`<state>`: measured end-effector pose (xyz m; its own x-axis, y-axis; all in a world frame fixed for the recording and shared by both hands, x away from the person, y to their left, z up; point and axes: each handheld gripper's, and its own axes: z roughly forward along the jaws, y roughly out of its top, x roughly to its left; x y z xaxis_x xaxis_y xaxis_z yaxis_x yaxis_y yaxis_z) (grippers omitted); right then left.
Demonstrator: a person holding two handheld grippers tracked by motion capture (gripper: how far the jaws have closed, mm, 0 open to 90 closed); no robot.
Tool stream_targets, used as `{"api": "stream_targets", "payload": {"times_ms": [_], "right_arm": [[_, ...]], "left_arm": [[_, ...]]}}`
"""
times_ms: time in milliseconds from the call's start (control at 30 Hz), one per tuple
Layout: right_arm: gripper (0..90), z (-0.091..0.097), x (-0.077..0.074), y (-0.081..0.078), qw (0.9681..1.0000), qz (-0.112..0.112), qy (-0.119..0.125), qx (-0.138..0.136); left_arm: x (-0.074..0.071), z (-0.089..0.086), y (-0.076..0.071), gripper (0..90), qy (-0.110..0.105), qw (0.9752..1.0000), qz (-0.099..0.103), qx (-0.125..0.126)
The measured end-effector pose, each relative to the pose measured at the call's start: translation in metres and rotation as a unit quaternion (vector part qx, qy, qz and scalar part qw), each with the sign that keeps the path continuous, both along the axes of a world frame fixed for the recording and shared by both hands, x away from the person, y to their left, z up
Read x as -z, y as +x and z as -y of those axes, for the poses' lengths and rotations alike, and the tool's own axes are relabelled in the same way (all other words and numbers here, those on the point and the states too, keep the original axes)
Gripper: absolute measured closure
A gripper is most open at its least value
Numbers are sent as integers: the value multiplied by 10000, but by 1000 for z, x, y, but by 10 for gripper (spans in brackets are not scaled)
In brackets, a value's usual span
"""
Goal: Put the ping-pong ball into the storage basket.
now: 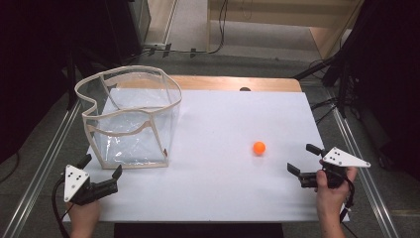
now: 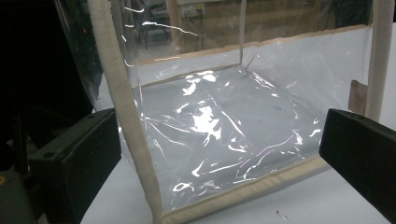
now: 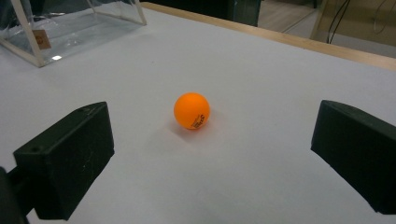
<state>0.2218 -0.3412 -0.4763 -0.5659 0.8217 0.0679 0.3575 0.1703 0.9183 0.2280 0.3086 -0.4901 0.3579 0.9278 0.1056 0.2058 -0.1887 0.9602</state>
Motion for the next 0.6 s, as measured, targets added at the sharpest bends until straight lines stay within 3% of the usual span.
{"api": "stream_targets", "payload": {"times_ms": [600], "right_arm": [[0,-5,-8,15,9996,-164,-71,-213]], "left_arm": [[0,0,0,0,18,10000,5,6]]}}
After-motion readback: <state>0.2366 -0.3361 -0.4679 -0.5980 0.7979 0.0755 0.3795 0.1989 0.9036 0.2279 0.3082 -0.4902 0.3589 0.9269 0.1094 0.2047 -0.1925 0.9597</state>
